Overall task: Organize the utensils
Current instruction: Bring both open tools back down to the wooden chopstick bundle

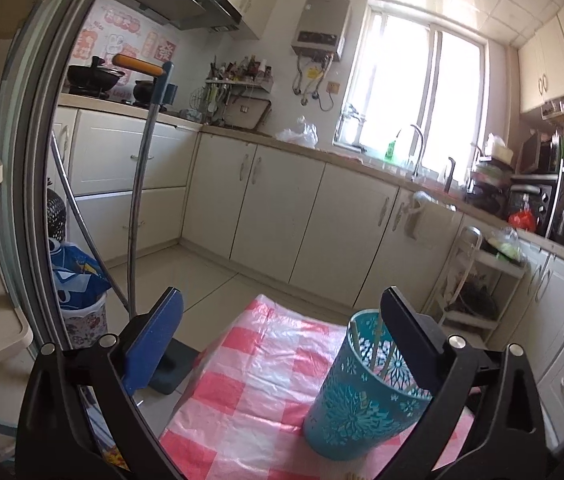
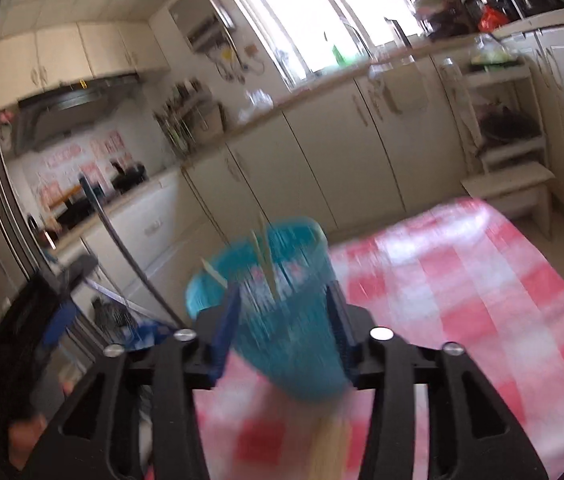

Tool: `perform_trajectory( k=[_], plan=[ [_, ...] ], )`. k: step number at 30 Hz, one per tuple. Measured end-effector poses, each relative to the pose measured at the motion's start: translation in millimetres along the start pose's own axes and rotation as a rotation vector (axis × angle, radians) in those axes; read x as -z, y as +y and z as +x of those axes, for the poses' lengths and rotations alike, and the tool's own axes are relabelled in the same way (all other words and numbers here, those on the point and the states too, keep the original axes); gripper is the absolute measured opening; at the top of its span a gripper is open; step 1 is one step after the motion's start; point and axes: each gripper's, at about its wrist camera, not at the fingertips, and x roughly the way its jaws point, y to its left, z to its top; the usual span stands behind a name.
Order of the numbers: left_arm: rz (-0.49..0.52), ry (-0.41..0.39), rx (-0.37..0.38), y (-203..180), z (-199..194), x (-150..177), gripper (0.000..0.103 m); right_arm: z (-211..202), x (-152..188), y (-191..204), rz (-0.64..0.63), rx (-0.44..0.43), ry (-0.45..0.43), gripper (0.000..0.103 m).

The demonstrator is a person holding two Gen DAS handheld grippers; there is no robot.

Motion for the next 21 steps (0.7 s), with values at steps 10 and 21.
perform_trajectory(
  k=[10,21],
  plan=[
    [0.136,0.156,-0.012,-10,0,32,0.095,0,57,-17,-0.027,0.134,0.296,0.049],
    [0.223,0.237,-0.021,-20,14,44,0.095,20,74,-16,-0.098,0.178,0.381,0.049]
  ],
)
